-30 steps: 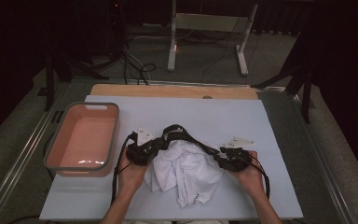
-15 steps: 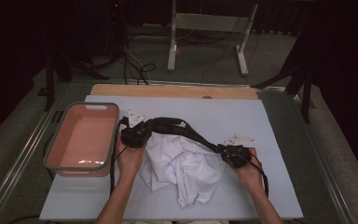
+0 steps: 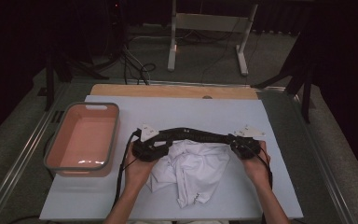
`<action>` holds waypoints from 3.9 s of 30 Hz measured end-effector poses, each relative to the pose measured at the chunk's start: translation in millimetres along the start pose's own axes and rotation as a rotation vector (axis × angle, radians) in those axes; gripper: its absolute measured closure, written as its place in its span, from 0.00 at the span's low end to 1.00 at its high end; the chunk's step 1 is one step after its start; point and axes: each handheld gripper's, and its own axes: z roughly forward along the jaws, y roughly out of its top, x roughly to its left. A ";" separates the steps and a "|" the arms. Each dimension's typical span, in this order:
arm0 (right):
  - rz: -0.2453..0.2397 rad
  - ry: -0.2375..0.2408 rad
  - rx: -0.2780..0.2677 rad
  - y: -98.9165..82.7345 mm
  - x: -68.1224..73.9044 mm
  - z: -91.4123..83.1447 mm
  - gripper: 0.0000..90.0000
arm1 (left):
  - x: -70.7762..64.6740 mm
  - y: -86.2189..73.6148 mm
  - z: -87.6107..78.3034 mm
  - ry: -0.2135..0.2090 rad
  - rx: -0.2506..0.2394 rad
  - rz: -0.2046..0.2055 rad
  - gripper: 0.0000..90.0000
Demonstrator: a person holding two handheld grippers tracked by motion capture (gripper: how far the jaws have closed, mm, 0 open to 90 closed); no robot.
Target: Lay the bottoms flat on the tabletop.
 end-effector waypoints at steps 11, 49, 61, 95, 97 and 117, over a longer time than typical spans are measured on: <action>0.035 -0.009 -0.019 -2.1 -11.9 -6.7 0.94 | -32.1 -37.6 19.1 -0.069 0.103 0.038 0.50; 0.070 -0.021 -0.031 -9.7 -21.0 -22.5 0.94 | -45.4 -64.3 18.1 -0.209 0.265 0.171 0.94; 0.071 -0.007 -0.013 -11.5 -18.5 -25.3 0.95 | -61.7 -71.3 -0.9 -0.340 0.280 0.196 0.93; 0.091 -0.096 0.023 -21.6 -31.6 -22.2 0.95 | 18.8 -48.5 26.7 0.039 0.231 -0.023 0.45; 0.085 -0.090 0.023 -21.5 -31.4 -22.2 0.95 | 21.6 -47.4 33.1 0.045 0.252 -0.028 0.49; 0.181 -0.044 0.050 -26.7 -38.5 -14.2 0.58 | 31.2 -33.3 32.7 0.052 0.135 -0.118 0.95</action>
